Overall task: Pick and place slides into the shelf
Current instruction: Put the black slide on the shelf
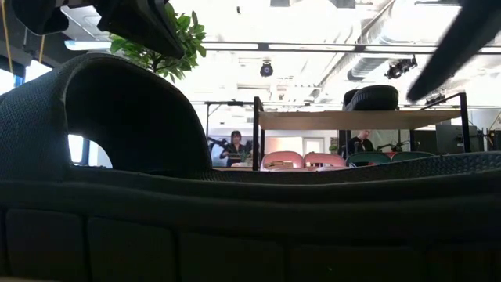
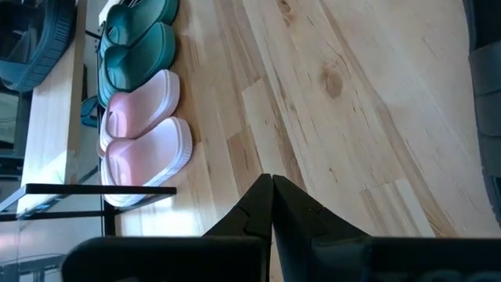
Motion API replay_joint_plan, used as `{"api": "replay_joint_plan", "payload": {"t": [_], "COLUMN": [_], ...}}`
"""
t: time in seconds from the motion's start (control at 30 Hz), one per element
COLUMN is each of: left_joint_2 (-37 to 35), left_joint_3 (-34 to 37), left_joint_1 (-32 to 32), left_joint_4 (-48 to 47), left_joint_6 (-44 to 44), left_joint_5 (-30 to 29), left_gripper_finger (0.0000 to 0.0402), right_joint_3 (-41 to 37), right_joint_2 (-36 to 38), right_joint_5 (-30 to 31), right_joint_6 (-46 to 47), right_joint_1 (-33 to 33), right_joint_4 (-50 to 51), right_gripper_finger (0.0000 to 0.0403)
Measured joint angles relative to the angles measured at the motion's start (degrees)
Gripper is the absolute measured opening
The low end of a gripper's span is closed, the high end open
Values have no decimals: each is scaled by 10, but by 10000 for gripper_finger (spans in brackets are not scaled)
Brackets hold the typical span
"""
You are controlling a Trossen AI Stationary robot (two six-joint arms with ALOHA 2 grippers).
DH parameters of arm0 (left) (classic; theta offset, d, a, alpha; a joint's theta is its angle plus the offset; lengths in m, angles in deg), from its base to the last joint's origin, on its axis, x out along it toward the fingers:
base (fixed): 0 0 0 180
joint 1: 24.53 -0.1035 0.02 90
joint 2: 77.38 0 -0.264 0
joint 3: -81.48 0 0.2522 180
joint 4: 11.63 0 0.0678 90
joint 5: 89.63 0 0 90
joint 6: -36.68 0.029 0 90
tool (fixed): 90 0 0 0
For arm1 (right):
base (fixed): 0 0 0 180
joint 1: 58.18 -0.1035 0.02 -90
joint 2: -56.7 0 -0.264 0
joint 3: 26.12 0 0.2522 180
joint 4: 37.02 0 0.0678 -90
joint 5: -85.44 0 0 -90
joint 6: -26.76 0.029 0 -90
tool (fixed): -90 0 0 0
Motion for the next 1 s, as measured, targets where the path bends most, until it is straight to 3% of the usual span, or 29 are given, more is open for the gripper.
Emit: {"api": "replay_joint_plan", "payload": {"t": [0.4,0.6,1.0], "left_joint_2": [0,0,0], "left_joint_3": [0,0,0], "left_joint_1": [0,0,0], "left_joint_4": [0,0,0], "left_joint_6": [0,0,-1], "left_joint_5": [0,0,0], "left_gripper_finger": [1,1,1], "right_joint_3": [52,70,70], "right_joint_2": [-62,-78,-79], "right_joint_5": [50,76,62], "right_joint_6": [-91,-92,-85], "right_joint_1": [-1,1,6], "right_joint_4": [29,27,29], "right_gripper_finger": [271,265,172]}}
